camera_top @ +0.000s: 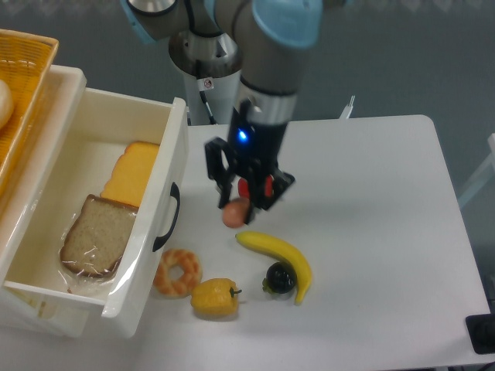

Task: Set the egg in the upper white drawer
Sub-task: 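Lift the egg and carry it over the open white drawer, then lower the egg into the drawer beside the cheese slice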

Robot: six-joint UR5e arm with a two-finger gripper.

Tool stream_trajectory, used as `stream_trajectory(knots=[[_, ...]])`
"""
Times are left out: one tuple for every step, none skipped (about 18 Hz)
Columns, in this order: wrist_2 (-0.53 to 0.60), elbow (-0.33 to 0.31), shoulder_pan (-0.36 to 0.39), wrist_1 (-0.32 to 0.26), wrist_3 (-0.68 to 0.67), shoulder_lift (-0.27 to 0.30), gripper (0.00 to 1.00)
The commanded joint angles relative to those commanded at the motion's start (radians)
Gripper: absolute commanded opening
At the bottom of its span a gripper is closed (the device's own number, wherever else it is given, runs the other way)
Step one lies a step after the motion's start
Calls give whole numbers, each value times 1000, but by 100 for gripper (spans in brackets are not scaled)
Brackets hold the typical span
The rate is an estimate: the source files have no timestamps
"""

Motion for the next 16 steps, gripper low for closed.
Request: stream_trajectory(knots=[[0,1,-5,0,2,5,15],[-2,5,-14,0,2,5,15],[0,5,-41,0,3,9,15],[5,5,-67,0,6,18,15],[6,3,-78,0,9,29,15],[6,-2,-83,0,14,31,15],[8,-3,-101,0,23,31,15],[8,-5,-130,0,31,31,15],[9,-9,-150,0,37,32,15],[9,-17,-161,-2,41,34,15],[14,-28,-176,-6,54,45,15],[29,-38,-190,-6,73,48,15],[47,-41,-198,-6,83,45,15],[60,-43,-210,-8,84,43,15],[69,-45,-229,-8,97,42,15],[84,-48,-239,-12,109,40,15]])
